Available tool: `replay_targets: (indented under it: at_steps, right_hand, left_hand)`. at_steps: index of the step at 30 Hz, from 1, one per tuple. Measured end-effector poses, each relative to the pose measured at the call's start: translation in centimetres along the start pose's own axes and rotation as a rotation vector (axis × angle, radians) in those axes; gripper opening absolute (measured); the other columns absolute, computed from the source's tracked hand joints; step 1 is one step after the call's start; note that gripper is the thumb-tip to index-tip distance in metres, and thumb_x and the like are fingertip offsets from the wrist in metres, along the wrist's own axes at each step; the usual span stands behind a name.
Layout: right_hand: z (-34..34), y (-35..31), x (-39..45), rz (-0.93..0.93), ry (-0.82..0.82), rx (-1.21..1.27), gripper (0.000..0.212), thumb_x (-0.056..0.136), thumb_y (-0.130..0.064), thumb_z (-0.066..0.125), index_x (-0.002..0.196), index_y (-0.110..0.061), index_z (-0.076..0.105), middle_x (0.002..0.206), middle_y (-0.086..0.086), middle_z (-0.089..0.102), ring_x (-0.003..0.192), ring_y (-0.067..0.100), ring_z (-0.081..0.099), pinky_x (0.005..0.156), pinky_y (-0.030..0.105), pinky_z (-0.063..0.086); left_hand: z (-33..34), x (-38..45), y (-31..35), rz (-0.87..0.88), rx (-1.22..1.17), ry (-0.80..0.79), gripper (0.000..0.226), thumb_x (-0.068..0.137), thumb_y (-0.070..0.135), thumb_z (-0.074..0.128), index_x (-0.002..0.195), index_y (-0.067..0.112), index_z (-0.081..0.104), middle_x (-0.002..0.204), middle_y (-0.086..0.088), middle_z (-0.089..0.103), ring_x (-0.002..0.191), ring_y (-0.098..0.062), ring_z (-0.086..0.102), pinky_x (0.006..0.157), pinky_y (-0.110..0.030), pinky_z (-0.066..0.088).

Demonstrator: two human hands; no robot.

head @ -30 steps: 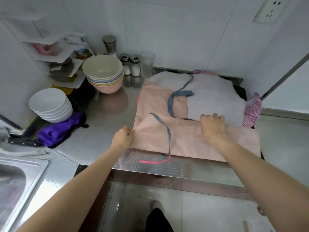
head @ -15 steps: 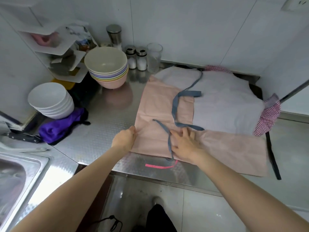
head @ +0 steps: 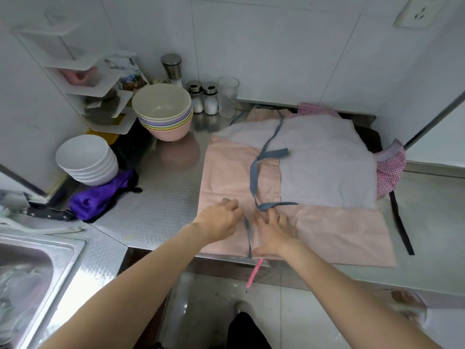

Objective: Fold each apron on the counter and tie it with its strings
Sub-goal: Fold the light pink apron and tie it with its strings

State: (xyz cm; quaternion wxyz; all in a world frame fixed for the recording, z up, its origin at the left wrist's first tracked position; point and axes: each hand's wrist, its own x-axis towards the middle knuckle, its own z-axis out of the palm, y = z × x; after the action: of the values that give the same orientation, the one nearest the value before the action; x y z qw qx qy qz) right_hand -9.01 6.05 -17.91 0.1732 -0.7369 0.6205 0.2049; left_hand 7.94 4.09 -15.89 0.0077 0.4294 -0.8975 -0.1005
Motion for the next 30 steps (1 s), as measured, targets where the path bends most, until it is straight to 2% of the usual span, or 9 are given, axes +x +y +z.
replay_targets:
  at_steps: [4, 11, 14, 17, 19, 21, 23, 27, 30]
  right_hand:
    - [0.7, 1.4, -0.2, 0.005, 0.014, 0.054, 0.103, 0.071, -0.058, 0.068, 0.148, -0.03, 0.006, 0.151, 0.004, 0.006, 0.136, 0.034, 0.013, 0.108, 0.044, 0.028]
    - [1.4, 8.6, -1.0, 0.188, -0.074, 0.185, 0.116, 0.069, -0.056, 0.072, 0.149, -0.03, -0.008, 0.154, -0.001, -0.02, 0.14, 0.036, 0.0, 0.108, 0.051, 0.032]
    - [0.6, 8.2, -1.5, 0.174, -0.055, 0.1, 0.11, 0.072, -0.049, 0.073, 0.149, -0.025, -0.002, 0.153, 0.01, -0.014, 0.139, 0.037, 0.005, 0.104, 0.05, 0.035]
    - [-0.4, 5.7, -1.2, -0.114, 0.053, 0.022, 0.088, 0.078, -0.031, 0.07, 0.147, -0.022, 0.015, 0.147, 0.011, 0.014, 0.132, 0.033, 0.021, 0.099, 0.041, 0.039]
    - [-0.5, 4.0, -0.9, -0.209, 0.025, 0.033, 0.082, 0.08, -0.029, 0.066, 0.145, -0.029, 0.017, 0.142, 0.008, 0.022, 0.126, 0.032, 0.027, 0.09, 0.04, 0.043]
    - [-0.6, 3.1, -0.4, -0.191, -0.014, 0.022, 0.086, 0.078, -0.03, 0.068, 0.145, -0.031, 0.014, 0.141, 0.007, 0.02, 0.125, 0.033, 0.025, 0.089, 0.041, 0.044]
    - [-0.8, 2.7, 0.1, -0.166, -0.054, -0.012, 0.092, 0.076, -0.032, 0.071, 0.146, -0.029, 0.012, 0.142, 0.008, 0.016, 0.127, 0.035, 0.023, 0.095, 0.043, 0.043]
    - [-1.3, 2.4, 0.6, -0.158, -0.09, -0.078, 0.095, 0.074, -0.03, 0.073, 0.145, -0.029, 0.011, 0.142, 0.01, 0.016, 0.128, 0.036, 0.022, 0.099, 0.04, 0.038]
    - [-1.1, 2.4, 1.1, -0.143, -0.101, -0.089, 0.098, 0.071, -0.034, 0.075, 0.145, -0.029, 0.011, 0.141, 0.01, 0.016, 0.129, 0.037, 0.021, 0.103, 0.04, 0.033]
  left_hand:
    - [3.0, 3.0, 2.0, -0.153, 0.251, -0.491, 0.086, 0.083, 0.043, 0.062, 0.146, 0.018, 0.009, 0.145, -0.019, 0.018, 0.128, -0.044, 0.031, 0.104, -0.046, 0.038]
    - [4.6, 4.7, 0.4, -0.218, 0.323, -0.533, 0.09, 0.075, 0.048, 0.069, 0.141, 0.015, 0.017, 0.14, -0.022, 0.024, 0.129, -0.043, 0.03, 0.104, -0.046, 0.037]
    - [3.4, 4.9, 1.0, -0.292, 0.26, -0.533, 0.071, 0.084, 0.038, 0.063, 0.14, 0.008, 0.029, 0.138, -0.018, 0.029, 0.127, -0.041, 0.035, 0.102, -0.04, 0.04]
    - [1.3, 4.7, -0.1, -0.46, -0.075, -0.378, 0.035, 0.096, 0.024, 0.044, 0.119, 0.0, 0.055, 0.124, -0.018, 0.053, 0.115, -0.033, 0.051, 0.092, -0.034, 0.043]
    - [-0.7, 4.1, -1.5, -0.617, -0.394, -0.262, 0.041, 0.098, 0.028, 0.039, 0.088, -0.002, 0.065, 0.086, -0.014, 0.07, 0.095, -0.033, 0.063, 0.079, -0.029, 0.048]
    - [-2.6, 3.7, -3.0, -0.857, -0.854, -0.079, 0.055, 0.1, 0.035, 0.034, 0.062, 0.003, 0.055, 0.048, -0.004, 0.062, 0.063, -0.028, 0.065, 0.073, -0.031, 0.053]
    - [-4.2, 3.3, -4.5, -1.043, -1.32, 0.136, 0.056, 0.1, 0.04, 0.031, 0.062, 0.003, 0.048, 0.052, -0.014, 0.06, 0.05, -0.027, 0.063, 0.061, -0.038, 0.056]
    - [-5.7, 1.4, -7.2, -1.153, -1.852, 0.449, 0.056, 0.097, 0.051, 0.028, 0.077, 0.004, 0.049, 0.053, -0.014, 0.065, 0.051, -0.026, 0.065, 0.037, -0.022, 0.05]
    - [-5.3, 0.3, -10.4, -1.286, -1.845, 0.621, 0.049, 0.095, 0.046, 0.041, 0.109, 0.0, 0.049, 0.101, -0.019, 0.062, 0.082, -0.03, 0.063, 0.048, -0.031, 0.057]
